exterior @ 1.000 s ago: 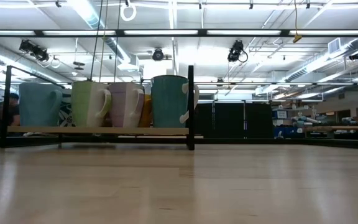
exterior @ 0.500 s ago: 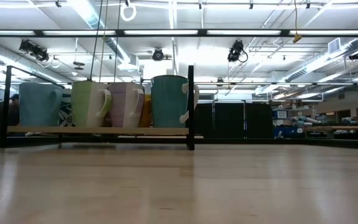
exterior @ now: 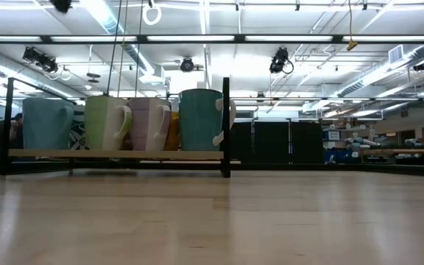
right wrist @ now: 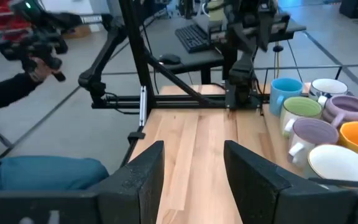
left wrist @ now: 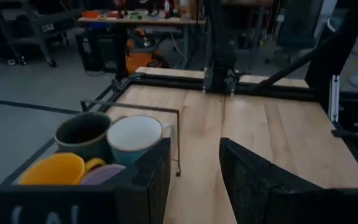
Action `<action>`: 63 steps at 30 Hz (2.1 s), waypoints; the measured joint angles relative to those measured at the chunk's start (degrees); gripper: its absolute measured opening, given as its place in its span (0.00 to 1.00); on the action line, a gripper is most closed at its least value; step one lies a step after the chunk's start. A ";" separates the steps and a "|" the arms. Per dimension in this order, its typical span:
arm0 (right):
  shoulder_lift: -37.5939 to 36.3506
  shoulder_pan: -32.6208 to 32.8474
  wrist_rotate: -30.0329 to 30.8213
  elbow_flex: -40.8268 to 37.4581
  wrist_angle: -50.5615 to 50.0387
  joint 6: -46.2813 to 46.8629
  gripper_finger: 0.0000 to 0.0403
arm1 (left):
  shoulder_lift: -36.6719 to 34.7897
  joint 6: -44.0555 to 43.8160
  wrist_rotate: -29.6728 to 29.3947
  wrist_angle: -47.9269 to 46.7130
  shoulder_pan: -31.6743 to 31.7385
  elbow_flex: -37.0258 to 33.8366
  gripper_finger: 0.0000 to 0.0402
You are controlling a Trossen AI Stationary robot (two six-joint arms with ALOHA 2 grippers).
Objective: Place coffee mugs
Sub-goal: Return to Home Position
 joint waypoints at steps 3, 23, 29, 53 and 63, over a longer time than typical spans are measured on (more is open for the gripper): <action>-3.14 0.00 0.02 -4.05 2.04 0.00 0.43 | -5.00 1.17 -0.30 6.66 0.00 -7.93 0.36; -25.95 -11.57 -9.23 -28.85 15.71 1.89 0.43 | -31.92 6.56 -4.46 18.27 3.08 -32.14 0.36; -29.57 -15.32 -12.81 -31.60 16.06 2.48 0.43 | -31.92 7.64 -5.17 18.32 6.78 -33.51 0.36; -52.22 -19.85 -16.55 -43.78 14.42 2.43 0.43 | -31.80 9.00 -1.98 31.92 20.91 -44.05 0.36; -53.54 -19.85 -16.48 -45.67 12.90 2.97 0.43 | -31.71 7.23 10.35 32.78 27.69 -44.68 0.36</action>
